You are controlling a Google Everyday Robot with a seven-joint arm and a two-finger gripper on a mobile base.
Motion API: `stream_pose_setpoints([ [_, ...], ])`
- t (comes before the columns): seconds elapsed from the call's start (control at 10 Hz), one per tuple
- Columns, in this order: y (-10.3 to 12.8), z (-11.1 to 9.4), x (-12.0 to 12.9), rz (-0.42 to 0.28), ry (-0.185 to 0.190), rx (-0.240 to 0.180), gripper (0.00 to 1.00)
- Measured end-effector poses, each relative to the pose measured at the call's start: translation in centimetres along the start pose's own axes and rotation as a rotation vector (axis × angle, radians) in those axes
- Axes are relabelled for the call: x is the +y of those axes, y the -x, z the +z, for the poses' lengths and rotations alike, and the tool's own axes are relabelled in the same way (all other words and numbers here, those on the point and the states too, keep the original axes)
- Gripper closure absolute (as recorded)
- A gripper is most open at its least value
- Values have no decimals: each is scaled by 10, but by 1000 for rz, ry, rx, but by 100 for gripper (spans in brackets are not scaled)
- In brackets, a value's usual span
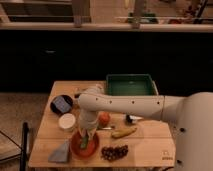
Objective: Place pepper in red bowl
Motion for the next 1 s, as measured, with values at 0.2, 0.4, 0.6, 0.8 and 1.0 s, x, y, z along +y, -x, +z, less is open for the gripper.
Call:
stream_pose_setpoints([
  [0.2, -1, -3, 0, 3, 4, 1, 20],
  [0.4, -2, -6, -3, 1, 10, 3, 20],
  [0.6, -14, -14, -3, 16, 9, 17, 20],
  [0.8, -35, -23, 2, 53, 6, 38, 20],
  [1.0, -53, -31, 11, 100, 2, 62, 20],
])
